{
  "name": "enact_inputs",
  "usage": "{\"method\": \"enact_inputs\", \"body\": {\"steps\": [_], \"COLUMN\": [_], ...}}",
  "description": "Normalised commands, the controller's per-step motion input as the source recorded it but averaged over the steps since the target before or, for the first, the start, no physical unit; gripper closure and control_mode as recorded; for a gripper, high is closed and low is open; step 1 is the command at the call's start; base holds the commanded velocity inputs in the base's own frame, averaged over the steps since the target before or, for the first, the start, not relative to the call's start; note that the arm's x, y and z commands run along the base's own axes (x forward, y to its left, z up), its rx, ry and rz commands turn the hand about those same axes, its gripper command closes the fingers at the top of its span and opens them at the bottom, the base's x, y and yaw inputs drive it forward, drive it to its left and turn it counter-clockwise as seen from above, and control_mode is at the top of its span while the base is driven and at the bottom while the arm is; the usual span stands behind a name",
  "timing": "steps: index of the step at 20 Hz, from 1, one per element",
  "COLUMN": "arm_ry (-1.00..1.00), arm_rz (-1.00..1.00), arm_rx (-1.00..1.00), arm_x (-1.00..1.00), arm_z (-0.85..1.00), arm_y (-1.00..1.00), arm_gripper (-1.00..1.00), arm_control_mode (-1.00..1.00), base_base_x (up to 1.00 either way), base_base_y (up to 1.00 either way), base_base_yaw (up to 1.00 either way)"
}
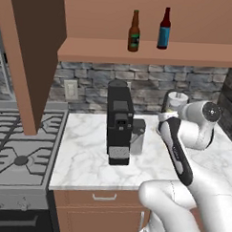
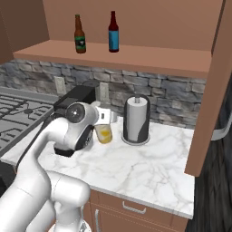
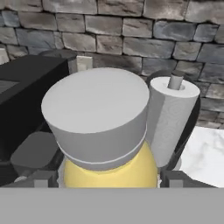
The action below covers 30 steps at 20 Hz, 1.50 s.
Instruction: Sort all alcoholic drinks to one cabinet, and non-alcoholic drinks to the other.
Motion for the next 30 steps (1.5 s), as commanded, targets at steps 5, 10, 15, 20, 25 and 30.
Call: {"method": "enact_inputs", "body": {"steps": [5,10,15,20,25,30], "arm_ry": [0.08,0.11,0.07,0.00,-0.02,0.00], "arm_rz": [0.00,0.00,0.00,0.00,0.00,0.00], "arm_rx": [0.00,0.00,0.00,0.00,0.00,0.00], "arm_x": [-0.97,-0.98,-0.98,-0.91,-0.62,-0.11], "arm_z": [0.87,0.78,0.63,0.61,0.42,0.22], "arm_y": [-0.01,0.00,0.00,0.02,0.31,0.35], "arm_gripper": [1.00,1.00,1.00,1.00,1.00,1.00], "arm_control_mode": [-1.00,-1.00,-1.00,-1.00,-1.00,-1.00], "base_base_x": [0.00,0.00,0.00,0.00,0.00,0.00], "base_base_y": [0.00,0.00,0.00,0.00,0.00,0.00], "base_base_yaw": [0.00,0.00,0.00,0.00,0.00,0.00]}}
